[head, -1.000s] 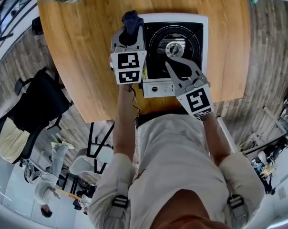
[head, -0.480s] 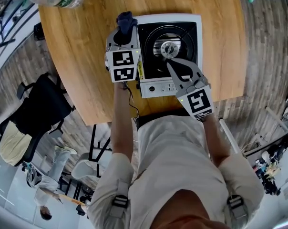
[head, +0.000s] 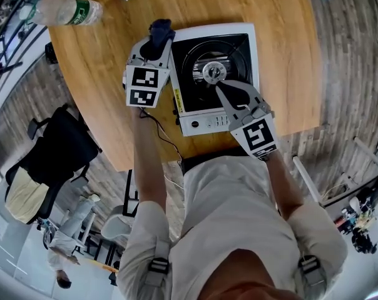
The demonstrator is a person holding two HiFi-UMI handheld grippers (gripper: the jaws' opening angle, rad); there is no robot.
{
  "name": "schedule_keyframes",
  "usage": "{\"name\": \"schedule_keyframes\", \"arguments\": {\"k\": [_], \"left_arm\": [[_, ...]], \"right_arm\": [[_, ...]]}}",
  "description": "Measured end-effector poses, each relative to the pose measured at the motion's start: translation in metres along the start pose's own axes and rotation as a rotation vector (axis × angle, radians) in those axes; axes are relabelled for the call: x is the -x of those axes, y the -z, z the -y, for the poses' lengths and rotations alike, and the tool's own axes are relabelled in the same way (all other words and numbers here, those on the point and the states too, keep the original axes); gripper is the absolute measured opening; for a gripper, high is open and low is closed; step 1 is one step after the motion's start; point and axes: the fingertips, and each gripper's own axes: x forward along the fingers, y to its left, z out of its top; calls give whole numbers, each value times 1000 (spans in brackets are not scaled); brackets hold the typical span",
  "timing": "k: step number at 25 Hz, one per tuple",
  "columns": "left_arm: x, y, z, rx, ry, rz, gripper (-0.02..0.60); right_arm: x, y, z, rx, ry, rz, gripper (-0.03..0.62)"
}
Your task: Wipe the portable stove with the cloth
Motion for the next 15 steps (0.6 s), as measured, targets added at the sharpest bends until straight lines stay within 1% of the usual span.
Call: {"name": "schedule_keyframes", "arguments": {"k": [2, 7, 15], "left_arm": [[-3, -2, 2, -36, 58, -12, 97], [-11, -9, 9, -161, 210, -70, 97], [-32, -20, 23, -286, 380, -131, 95]], "right_arm": [[-4, -2, 1, -1, -13, 6, 20], [-16, -10, 7, -7, -36, 19, 20], [-32, -15, 25, -21, -46, 31, 20]]}}
